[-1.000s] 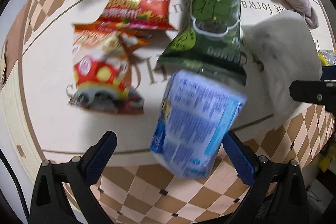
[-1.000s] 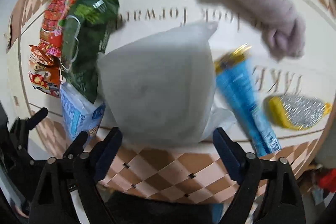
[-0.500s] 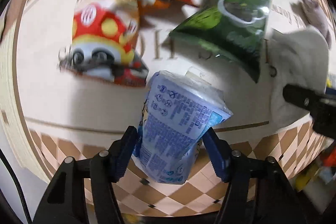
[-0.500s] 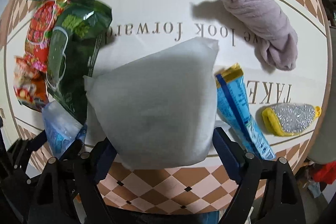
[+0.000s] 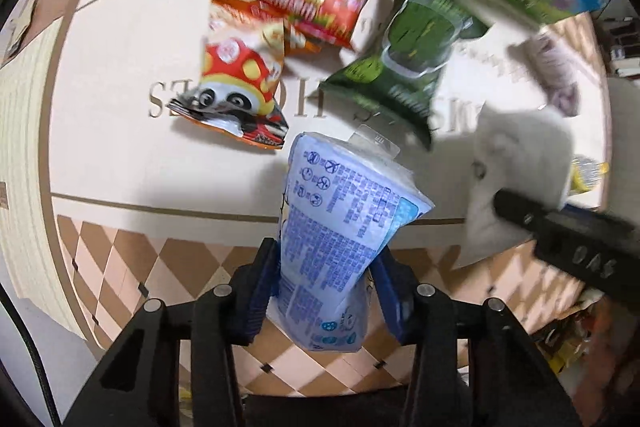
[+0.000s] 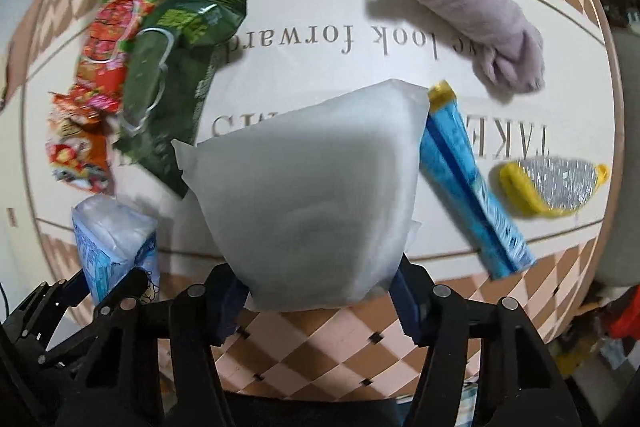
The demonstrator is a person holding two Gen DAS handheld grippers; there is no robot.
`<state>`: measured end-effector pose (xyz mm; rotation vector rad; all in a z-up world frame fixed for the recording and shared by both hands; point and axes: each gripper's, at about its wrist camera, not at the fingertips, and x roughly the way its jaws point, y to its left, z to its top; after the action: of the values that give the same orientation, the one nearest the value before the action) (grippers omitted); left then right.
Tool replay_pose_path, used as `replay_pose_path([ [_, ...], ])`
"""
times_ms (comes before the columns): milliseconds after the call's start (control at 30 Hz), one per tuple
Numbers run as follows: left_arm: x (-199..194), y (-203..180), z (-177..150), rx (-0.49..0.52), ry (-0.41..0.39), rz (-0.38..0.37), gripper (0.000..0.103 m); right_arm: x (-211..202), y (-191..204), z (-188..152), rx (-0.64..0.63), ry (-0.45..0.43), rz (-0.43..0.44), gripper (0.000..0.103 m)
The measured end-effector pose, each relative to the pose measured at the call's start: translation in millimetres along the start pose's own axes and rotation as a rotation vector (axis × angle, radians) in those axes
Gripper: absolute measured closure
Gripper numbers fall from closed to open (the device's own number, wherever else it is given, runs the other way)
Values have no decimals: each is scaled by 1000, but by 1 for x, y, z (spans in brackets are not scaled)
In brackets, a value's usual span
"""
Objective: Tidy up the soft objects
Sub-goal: 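Grasp the blue wipe pack with left tool while right tool grasps white bag, then carry both items into the cardboard box and open both tools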
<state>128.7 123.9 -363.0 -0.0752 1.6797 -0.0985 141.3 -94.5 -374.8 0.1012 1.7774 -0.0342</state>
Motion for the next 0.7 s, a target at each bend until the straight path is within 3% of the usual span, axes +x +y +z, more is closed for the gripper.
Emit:
replay_pose_path([
  [167, -69, 4, 1, -23, -82, -90, 60, -45, -10, -36, 14, -44, 125, 39],
  [233, -116, -8, 18, -34, -117, -122, 60, -73, -13, -41, 2, -74, 174, 39],
  [300, -147, -26, 60, -44, -148, -165, 60, -109, -20, -36, -14, -126, 215, 39],
  [433, -168, -63, 146, -65, -202, -203, 60, -185, -34, 10, -46, -243, 246, 39],
  [533, -163, -68, 216, -93, -210, -197, 60, -218, -35, 83, -44, -295, 244, 39],
  [600, -145, -66, 264, -109, -177, -197, 60, -219, -32, 127, -28, -296, 230, 39],
  [700, -128, -72, 309, -139, -120, -212, 60, -206, -28, 197, -9, -249, 238, 39],
])
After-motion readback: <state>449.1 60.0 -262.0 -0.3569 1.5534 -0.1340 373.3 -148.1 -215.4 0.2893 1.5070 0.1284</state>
